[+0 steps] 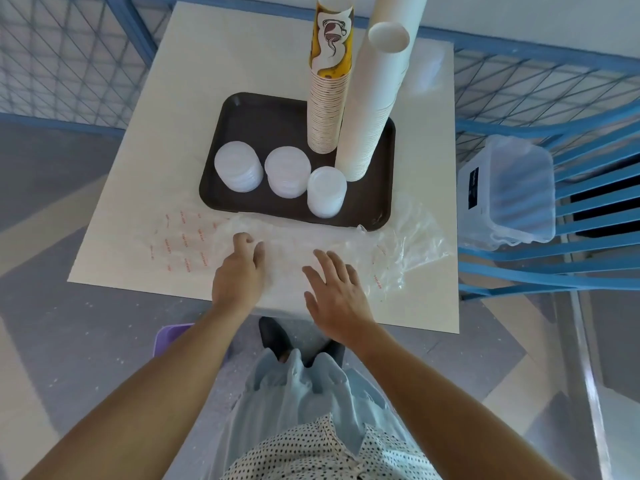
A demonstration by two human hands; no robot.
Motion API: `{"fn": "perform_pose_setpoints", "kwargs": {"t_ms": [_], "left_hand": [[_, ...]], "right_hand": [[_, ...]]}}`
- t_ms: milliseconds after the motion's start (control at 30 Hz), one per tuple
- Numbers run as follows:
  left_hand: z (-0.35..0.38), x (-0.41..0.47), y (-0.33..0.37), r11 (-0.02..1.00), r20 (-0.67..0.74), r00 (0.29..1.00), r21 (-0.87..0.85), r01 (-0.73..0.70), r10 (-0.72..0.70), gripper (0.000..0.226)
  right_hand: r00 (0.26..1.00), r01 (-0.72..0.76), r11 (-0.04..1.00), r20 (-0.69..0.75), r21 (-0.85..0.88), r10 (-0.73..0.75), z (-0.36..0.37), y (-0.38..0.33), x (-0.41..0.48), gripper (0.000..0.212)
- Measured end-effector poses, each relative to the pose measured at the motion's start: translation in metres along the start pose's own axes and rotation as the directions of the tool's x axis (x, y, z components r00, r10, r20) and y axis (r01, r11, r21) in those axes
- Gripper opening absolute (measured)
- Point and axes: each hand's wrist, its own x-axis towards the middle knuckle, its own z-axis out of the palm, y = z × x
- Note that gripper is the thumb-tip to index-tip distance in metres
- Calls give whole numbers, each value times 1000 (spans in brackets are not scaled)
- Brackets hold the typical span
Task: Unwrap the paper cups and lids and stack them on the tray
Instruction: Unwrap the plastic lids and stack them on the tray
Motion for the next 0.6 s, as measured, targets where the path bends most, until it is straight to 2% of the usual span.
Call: {"fn": "perform_pose_setpoints", "kwargs": {"t_ms": [67,133,167,200,267,333,433,500,600], "left_hand": [[-4,-6,-2,990,-107,988,97,-101,111,41],[-5,-11,-6,912,-227,914,320,-257,337,47],[-4,-13,-7,844,-207,866,409,-347,456,49],[1,-13,-8,769,-118,828,461,-443,548,52],[14,-12,-14,645,93,767,482,-593,635,55],[25,-10,-19,615,224,760,471,-632,610,61],[35,-4,-26,655,336,816,487,-578,470,67],[38,-2,-27,663,356,826,493,-563,437,67],[41,0,-34,673,336,815,460,-580,472,69]], "right_hand": [[990,-42,999,136,-27,45,8,5,3,50],[978,-52,998,202,-38,58,13,11,5,55],[976,-45,998,212,-45,53,15,12,5,56],[976,-39,998,212,-53,50,14,12,5,56],[984,-42,997,170,-62,52,12,10,6,53],[998,-27,997,50,-68,30,12,7,8,46],[994,67,997,-80,-38,-70,14,0,19,51],[995,71,997,-64,-12,-72,16,-9,30,52],[999,-20,1000,35,18,20,33,-15,39,57]]}}
